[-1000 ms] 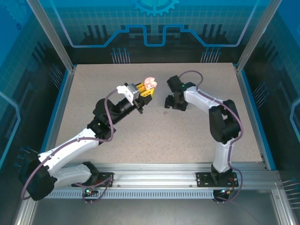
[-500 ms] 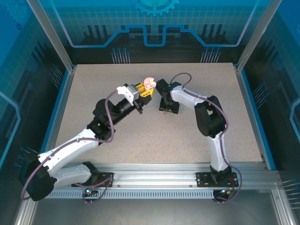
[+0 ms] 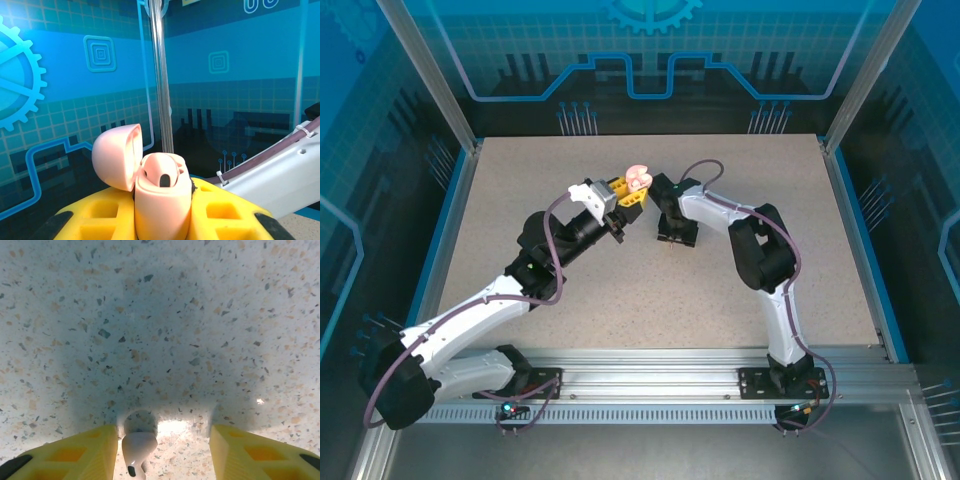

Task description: Insert wireless bluetooth earbuds into charging case

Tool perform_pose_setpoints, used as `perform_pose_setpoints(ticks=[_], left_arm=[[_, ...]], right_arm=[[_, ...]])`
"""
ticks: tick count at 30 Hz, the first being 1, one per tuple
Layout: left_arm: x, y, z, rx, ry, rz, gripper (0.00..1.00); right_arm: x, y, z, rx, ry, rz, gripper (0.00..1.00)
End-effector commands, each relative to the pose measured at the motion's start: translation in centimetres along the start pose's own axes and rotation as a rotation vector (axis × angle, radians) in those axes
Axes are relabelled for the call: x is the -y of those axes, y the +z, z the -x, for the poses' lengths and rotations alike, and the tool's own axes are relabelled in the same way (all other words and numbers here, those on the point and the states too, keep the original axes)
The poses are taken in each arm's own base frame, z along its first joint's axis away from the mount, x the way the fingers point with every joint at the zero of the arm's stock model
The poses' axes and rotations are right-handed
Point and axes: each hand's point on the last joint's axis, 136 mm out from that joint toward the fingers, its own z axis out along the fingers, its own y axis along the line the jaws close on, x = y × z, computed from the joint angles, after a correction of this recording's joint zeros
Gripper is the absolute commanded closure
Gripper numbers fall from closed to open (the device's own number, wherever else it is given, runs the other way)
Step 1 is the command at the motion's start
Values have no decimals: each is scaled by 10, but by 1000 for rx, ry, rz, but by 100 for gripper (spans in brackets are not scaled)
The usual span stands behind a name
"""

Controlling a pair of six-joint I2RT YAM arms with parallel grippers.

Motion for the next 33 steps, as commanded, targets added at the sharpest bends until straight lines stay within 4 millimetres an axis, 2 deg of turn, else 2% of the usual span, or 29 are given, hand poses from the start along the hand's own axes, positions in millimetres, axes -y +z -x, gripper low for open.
perform_pose_setpoints(ticks=[1, 16, 26, 33], left_arm=[[-1, -6, 13, 43, 26, 14, 100], [-2, -6, 11, 42, 29, 20, 100], [-1, -5, 12, 44, 25, 14, 100], [-1, -4, 12, 44, 19, 13, 100]], right_arm=[[-5, 1, -6, -16, 23, -5, 51], [-7, 13, -13, -45, 42, 6, 64], [-7, 7, -12, -29, 33, 32, 75], [-5, -2, -8, 7, 30, 68, 78]])
